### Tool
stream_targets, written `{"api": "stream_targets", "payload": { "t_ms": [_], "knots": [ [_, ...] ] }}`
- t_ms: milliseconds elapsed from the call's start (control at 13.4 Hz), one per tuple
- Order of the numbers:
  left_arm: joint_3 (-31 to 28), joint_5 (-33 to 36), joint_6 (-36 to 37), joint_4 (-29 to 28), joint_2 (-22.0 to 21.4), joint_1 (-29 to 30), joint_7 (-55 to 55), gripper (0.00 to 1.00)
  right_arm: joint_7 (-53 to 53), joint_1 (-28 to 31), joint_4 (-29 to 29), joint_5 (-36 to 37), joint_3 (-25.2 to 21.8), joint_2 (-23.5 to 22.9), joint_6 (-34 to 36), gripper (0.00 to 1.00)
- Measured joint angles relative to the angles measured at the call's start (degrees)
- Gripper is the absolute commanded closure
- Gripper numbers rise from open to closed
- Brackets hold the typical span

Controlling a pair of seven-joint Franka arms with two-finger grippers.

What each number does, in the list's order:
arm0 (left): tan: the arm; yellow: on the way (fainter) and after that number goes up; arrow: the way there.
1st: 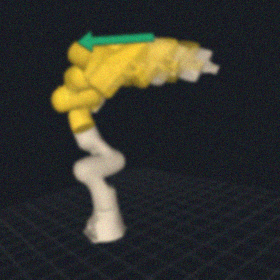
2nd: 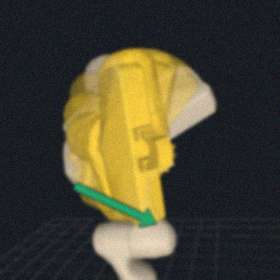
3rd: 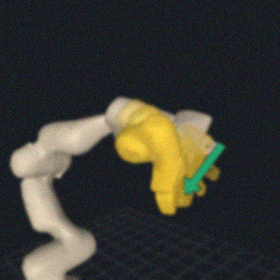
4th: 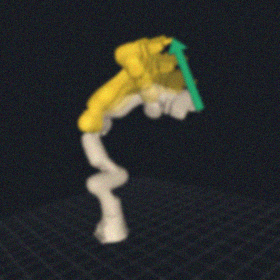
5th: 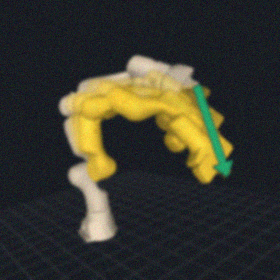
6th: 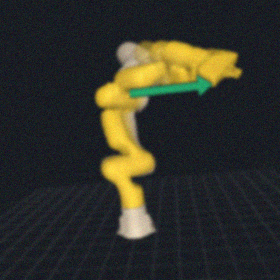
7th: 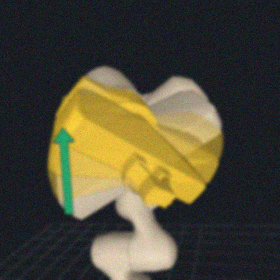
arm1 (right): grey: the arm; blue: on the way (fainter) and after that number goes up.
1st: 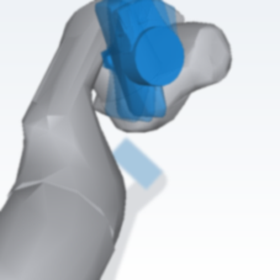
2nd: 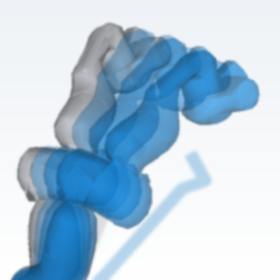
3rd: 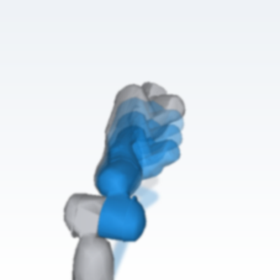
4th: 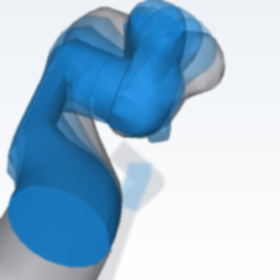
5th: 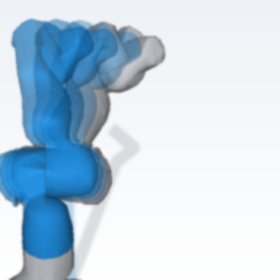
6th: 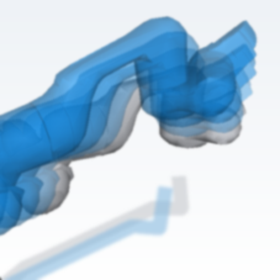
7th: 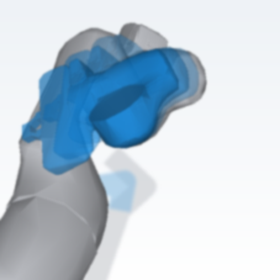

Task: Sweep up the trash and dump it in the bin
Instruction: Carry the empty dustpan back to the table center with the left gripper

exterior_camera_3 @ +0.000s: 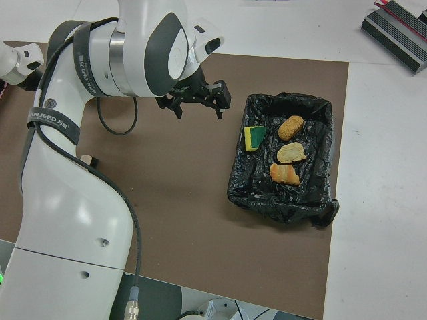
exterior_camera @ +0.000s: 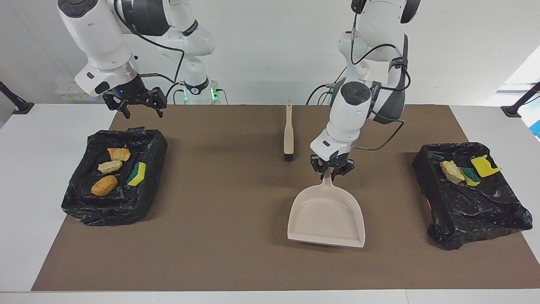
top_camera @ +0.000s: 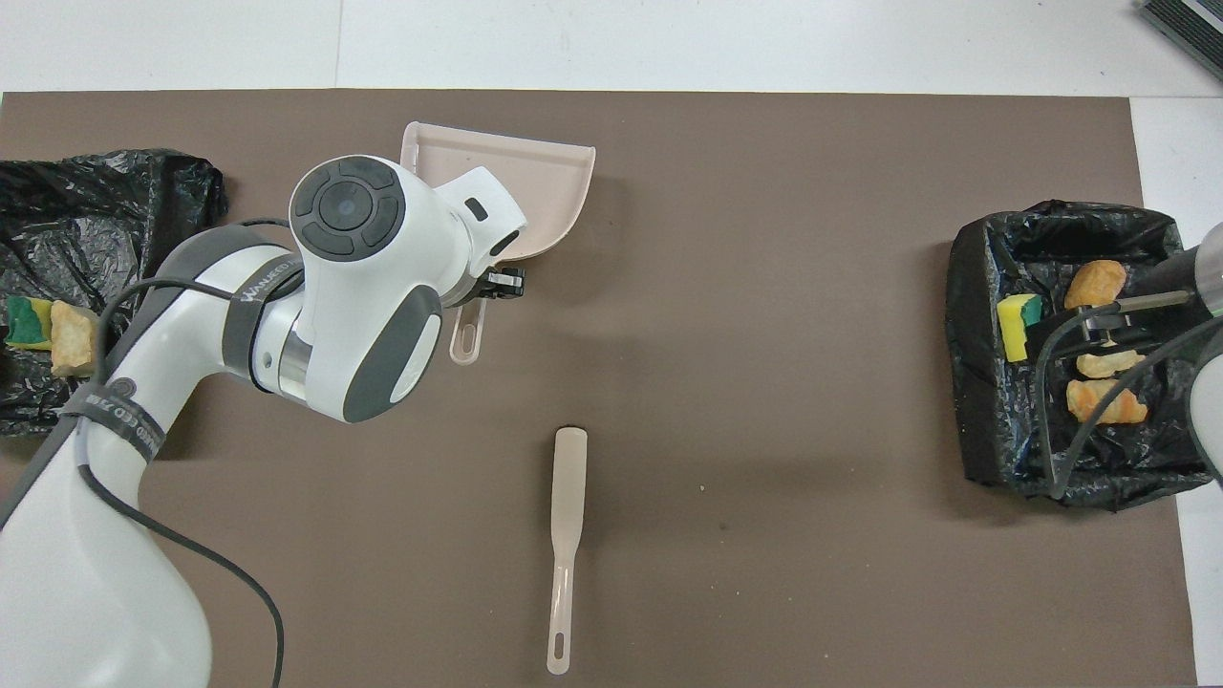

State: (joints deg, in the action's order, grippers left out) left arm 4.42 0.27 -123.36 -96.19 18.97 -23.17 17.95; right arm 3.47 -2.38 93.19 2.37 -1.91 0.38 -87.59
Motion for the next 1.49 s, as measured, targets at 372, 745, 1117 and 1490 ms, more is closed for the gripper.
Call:
{"api": "stream_targets", "payload": {
  "t_ms": [372,745,1117,1490],
  "knots": [
    [0.0,-1.6,-4.1,0.0,1.1,-2.6,3.5,1.0,0.0,0.0,0.0,0.0,0.0,0.0,0.0,0.0],
    [0.1,-2.0,-5.5,0.0,2.7,-3.8,4.9,1.0,0.0,0.0,0.0,0.0,0.0,0.0,0.0,0.0],
    [0.1,-2.1,-5.6,-0.1,4.6,-5.3,5.2,0.99,0.0,0.0,0.0,0.0,0.0,0.0,0.0,0.0],
    [0.0,-2.1,-6.0,-0.1,5.6,-5.6,5.3,0.59,0.0,0.0,0.0,0.0,0.0,0.0,0.0,0.0]
  ]
}}
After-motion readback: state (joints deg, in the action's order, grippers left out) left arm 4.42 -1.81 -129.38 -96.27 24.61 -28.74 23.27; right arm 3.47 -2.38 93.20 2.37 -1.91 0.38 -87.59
